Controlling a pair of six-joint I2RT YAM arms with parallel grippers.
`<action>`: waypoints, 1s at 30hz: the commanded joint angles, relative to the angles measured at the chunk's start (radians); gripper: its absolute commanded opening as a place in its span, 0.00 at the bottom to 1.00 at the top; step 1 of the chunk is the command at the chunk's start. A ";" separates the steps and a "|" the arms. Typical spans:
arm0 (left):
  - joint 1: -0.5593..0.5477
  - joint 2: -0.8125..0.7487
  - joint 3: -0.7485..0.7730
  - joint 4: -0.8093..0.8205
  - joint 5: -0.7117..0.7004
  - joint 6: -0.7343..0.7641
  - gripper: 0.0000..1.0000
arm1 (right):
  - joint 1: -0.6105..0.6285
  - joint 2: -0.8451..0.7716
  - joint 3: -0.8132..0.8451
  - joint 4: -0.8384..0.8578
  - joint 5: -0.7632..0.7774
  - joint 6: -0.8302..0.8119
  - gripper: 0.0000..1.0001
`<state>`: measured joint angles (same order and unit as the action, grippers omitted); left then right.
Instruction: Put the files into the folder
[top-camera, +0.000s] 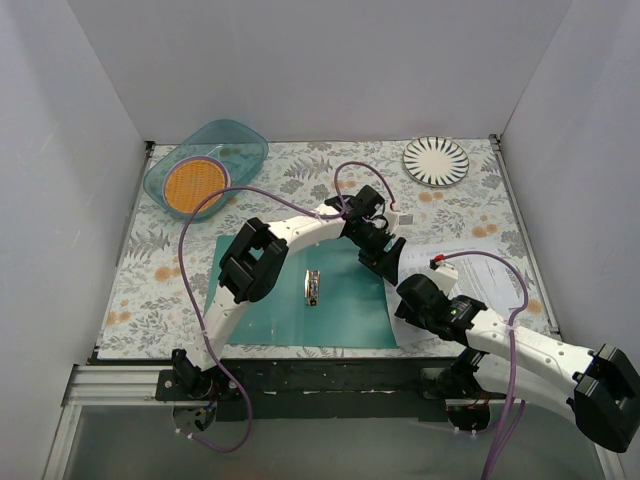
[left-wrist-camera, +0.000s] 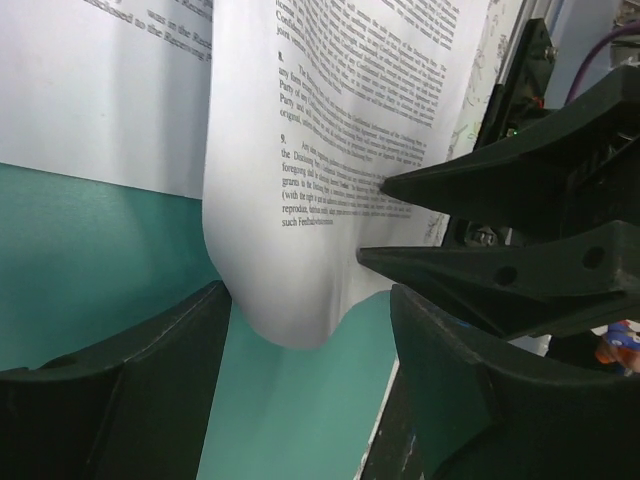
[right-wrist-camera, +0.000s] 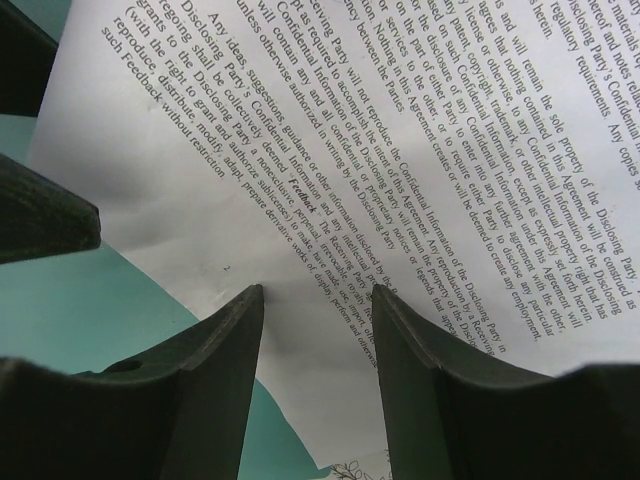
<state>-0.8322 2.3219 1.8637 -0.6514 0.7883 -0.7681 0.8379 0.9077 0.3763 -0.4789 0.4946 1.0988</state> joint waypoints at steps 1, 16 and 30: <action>0.001 -0.015 0.052 -0.033 0.103 -0.017 0.64 | 0.001 0.011 -0.042 -0.064 -0.070 0.012 0.55; 0.058 -0.052 0.094 -0.024 0.172 -0.079 0.60 | 0.000 0.005 -0.043 -0.072 -0.070 0.006 0.55; 0.042 -0.052 -0.009 0.015 0.270 -0.129 0.57 | 0.001 -0.032 -0.068 -0.079 -0.067 0.022 0.55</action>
<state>-0.7795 2.3283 1.8816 -0.6479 1.0206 -0.8948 0.8379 0.8764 0.3595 -0.4751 0.4950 1.0973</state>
